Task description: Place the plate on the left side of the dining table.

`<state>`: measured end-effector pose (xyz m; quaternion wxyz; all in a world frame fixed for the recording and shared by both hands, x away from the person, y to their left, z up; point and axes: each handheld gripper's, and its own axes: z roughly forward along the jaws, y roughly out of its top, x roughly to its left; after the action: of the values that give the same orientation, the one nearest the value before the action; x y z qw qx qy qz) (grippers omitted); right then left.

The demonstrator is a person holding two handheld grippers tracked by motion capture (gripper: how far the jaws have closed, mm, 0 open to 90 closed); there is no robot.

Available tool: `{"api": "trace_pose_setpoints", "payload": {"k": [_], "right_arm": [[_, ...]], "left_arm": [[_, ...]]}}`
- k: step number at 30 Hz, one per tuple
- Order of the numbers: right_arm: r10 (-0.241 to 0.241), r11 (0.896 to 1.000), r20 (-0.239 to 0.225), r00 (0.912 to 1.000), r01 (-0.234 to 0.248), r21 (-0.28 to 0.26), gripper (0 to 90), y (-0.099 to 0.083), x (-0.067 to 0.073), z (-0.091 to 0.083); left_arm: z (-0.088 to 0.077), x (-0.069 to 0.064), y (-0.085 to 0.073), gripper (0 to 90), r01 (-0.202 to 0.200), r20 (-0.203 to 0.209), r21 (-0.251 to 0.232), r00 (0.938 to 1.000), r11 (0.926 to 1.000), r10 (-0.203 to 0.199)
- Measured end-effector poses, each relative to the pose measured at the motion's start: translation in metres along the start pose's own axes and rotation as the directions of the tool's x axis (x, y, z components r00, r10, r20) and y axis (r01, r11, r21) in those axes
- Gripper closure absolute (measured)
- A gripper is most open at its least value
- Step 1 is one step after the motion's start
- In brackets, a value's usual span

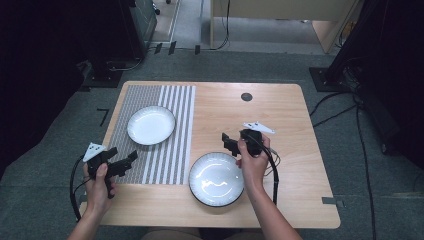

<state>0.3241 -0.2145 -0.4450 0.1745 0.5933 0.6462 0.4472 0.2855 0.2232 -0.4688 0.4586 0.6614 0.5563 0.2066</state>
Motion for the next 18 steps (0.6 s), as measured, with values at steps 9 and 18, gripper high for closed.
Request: {"api": "trace_pose_setpoints", "payload": {"k": [9, 18], "right_arm": [[0.007, 1.000, 0.014, 0.9999, -0.007, -0.017, 25.1, -0.009, -0.013, -0.015], [0.030, 0.999, 0.045, 0.9985, -0.029, -0.027, 25.0, -0.022, -0.033, -0.029]], "left_arm": [[-0.009, 0.004, -0.014, 13.5, 0.007, -0.020, -0.007, 0.9998, 0.9999, -0.007], [-0.018, 0.003, -0.022, 13.2, -0.028, -0.033, 0.000, 0.9991, 0.9996, 0.028]]}}
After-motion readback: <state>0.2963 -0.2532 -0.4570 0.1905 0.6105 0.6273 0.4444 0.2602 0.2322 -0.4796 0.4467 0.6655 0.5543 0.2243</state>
